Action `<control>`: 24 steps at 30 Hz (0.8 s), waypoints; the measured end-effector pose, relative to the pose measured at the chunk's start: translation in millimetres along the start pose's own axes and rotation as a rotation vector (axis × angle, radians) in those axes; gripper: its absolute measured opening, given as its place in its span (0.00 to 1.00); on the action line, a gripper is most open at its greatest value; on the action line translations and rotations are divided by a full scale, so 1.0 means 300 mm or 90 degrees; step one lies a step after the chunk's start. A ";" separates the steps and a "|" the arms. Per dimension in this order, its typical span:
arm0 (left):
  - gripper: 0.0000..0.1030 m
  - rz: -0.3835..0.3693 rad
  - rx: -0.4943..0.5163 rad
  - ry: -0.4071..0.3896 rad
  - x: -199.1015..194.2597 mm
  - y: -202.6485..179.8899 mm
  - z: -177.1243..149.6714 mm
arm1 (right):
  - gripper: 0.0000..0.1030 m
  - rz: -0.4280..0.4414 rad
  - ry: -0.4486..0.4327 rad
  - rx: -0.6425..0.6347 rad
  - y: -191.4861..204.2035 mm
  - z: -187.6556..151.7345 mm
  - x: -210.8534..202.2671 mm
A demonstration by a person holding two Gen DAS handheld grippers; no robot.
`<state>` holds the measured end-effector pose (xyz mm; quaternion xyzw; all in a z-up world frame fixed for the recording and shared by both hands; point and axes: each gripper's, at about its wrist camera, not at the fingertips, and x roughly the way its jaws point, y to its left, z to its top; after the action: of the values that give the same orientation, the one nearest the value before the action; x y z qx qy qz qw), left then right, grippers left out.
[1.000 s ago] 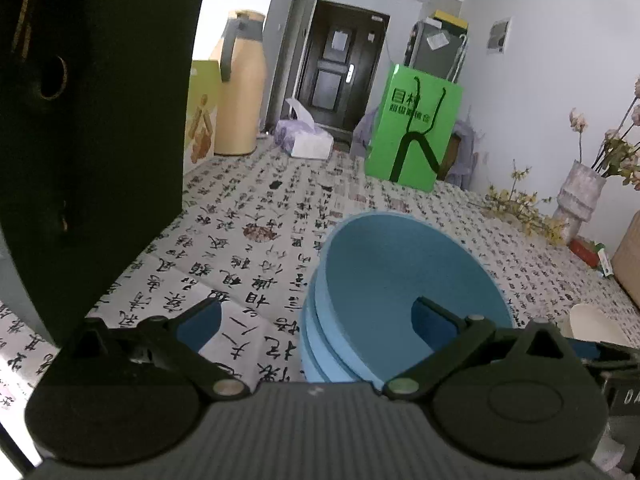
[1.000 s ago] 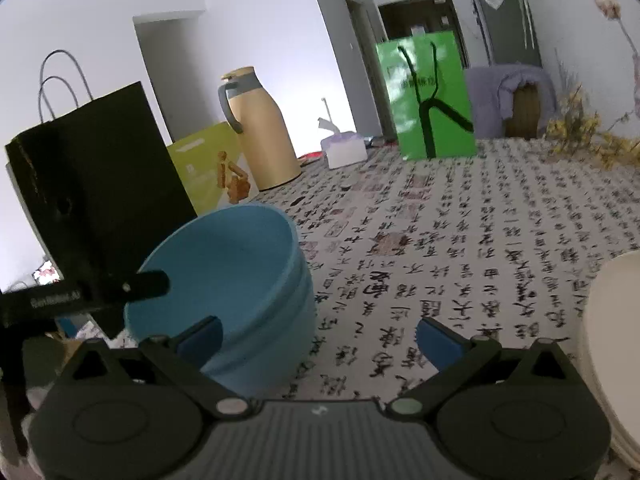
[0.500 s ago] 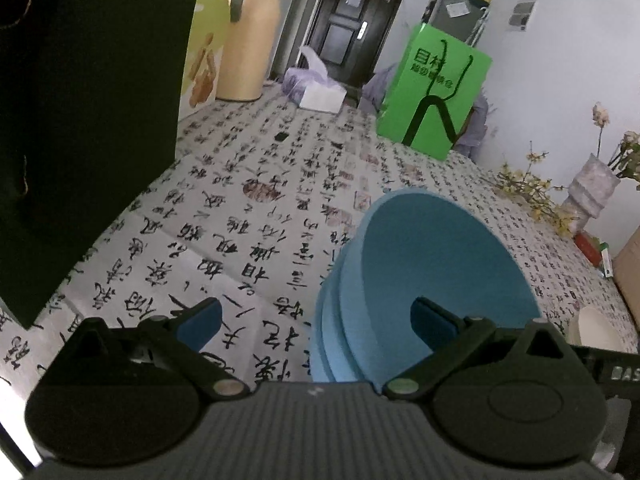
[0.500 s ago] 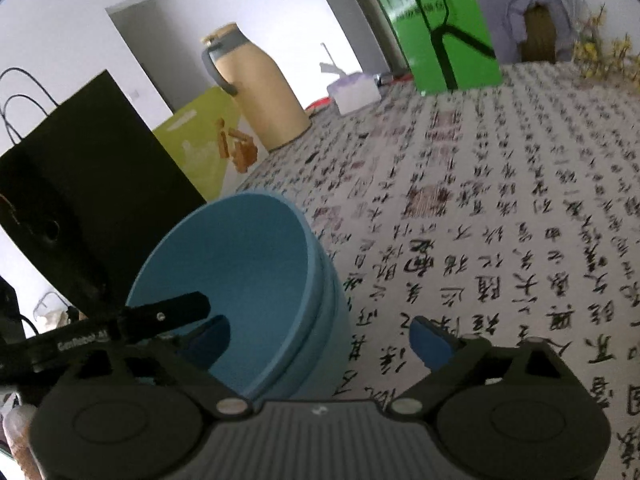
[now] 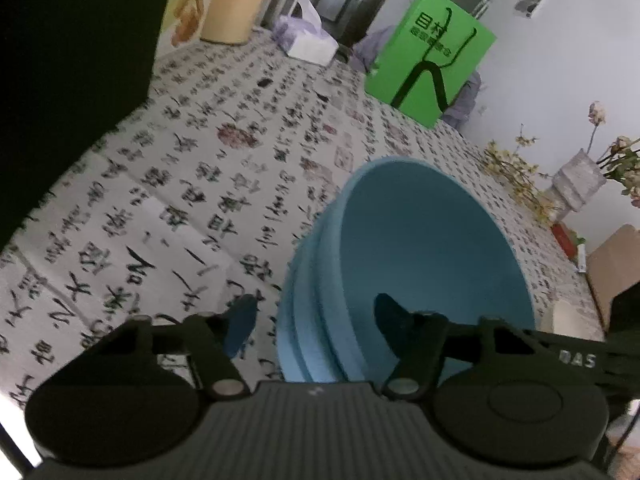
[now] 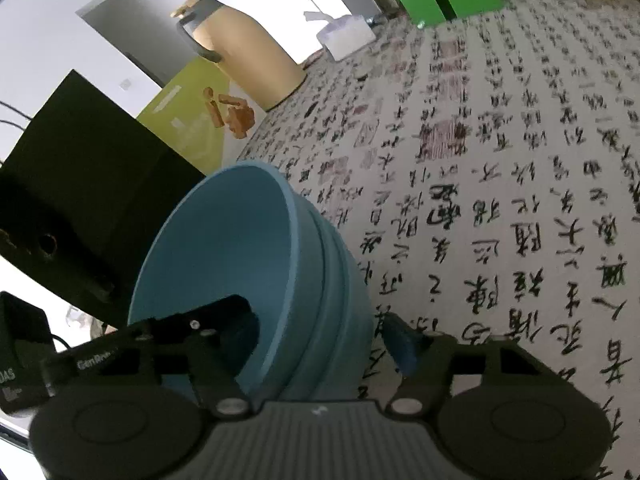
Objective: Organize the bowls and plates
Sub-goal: 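Move both grippers to the rim of the three stacked bowls and close, then lift the stacked blue bowls and carry them toward the cream plates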
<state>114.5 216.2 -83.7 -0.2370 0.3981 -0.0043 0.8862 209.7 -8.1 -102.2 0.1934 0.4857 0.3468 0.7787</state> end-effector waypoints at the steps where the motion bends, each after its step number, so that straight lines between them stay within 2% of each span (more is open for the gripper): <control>1: 0.57 -0.005 -0.004 0.006 0.004 0.002 0.001 | 0.60 0.007 0.007 0.011 -0.004 0.004 0.007; 3: 0.52 -0.012 -0.010 0.015 0.009 0.000 0.001 | 0.59 0.008 0.013 0.020 -0.007 0.011 0.013; 6: 0.50 -0.001 -0.008 0.016 0.008 -0.006 -0.001 | 0.59 0.015 0.022 0.038 -0.015 0.015 0.018; 14: 0.49 0.013 -0.005 0.015 0.013 -0.017 -0.002 | 0.55 0.022 0.026 0.068 -0.041 0.010 -0.001; 24: 0.49 0.033 0.007 0.006 0.006 -0.040 -0.007 | 0.41 -0.006 0.032 0.086 -0.046 0.008 -0.015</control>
<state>116.4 204.2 -81.2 -0.2219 0.4083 0.0153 0.8853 215.4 -20.6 -107.2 0.2345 0.5280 0.3147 0.7531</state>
